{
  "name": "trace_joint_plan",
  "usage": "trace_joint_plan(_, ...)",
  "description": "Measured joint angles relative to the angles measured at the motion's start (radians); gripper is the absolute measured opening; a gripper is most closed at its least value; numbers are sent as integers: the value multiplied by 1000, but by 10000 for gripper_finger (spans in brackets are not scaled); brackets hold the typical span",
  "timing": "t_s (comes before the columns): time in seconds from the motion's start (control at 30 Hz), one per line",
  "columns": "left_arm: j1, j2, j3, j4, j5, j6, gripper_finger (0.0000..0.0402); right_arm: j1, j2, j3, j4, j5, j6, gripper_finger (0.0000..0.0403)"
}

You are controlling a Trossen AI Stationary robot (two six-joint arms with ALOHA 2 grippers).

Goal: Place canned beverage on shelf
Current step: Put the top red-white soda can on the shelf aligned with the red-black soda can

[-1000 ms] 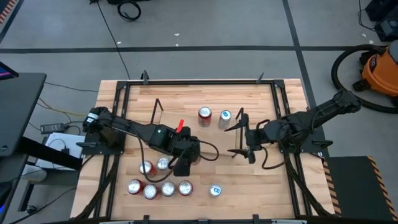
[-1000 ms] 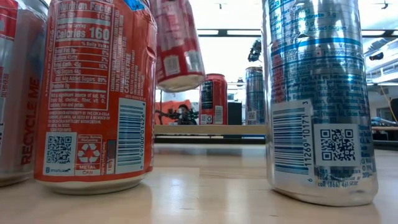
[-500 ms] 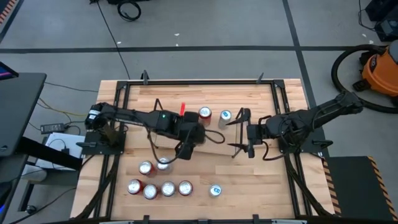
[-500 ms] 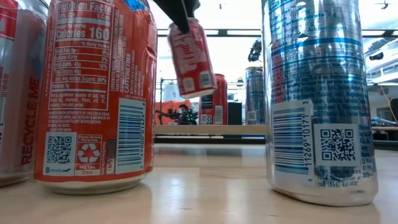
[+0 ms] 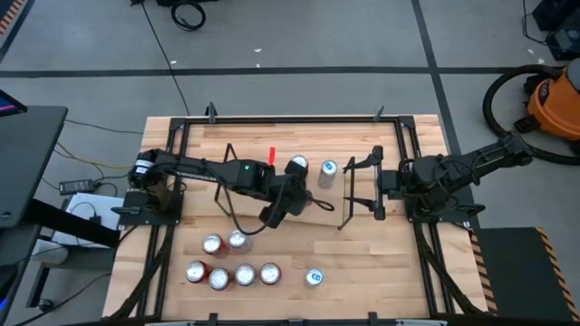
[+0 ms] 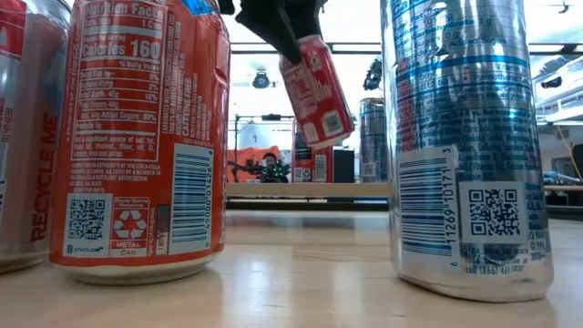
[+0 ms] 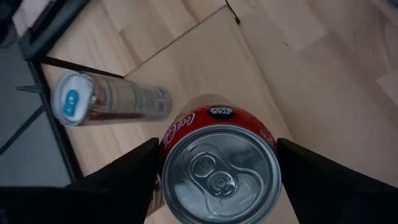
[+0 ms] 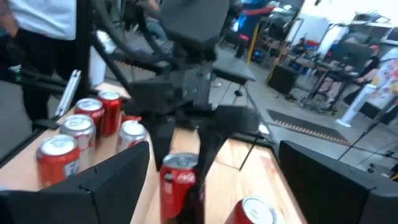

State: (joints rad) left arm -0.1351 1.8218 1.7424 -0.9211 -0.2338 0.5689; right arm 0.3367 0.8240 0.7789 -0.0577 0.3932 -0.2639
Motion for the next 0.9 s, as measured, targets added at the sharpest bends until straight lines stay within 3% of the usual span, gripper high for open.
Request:
trace_joint_plan(0.17, 26, 17, -1, 24, 20, -1, 300, 0, -52, -67, 33, 125, -26, 368)
trace_joint_plan(0.27, 44, 19, -2, 20, 54, -54, 300, 0, -81, -70, 55, 147, -51, 368)
trace_joint_plan(0.53, 70, 19, 0, -68, 140, -309, 300, 0, -140, -70, 144, 79, -205, 368)
trace_joint_plan(0.73, 77, 28, 11, -69, 174, -391, 300, -9, -140, -70, 164, 77, -274, 368)
trace_joint_plan(0.9, 104, 90, 114, -143, 169, -448, 300, -38, -139, -70, 193, 10, -286, 368)
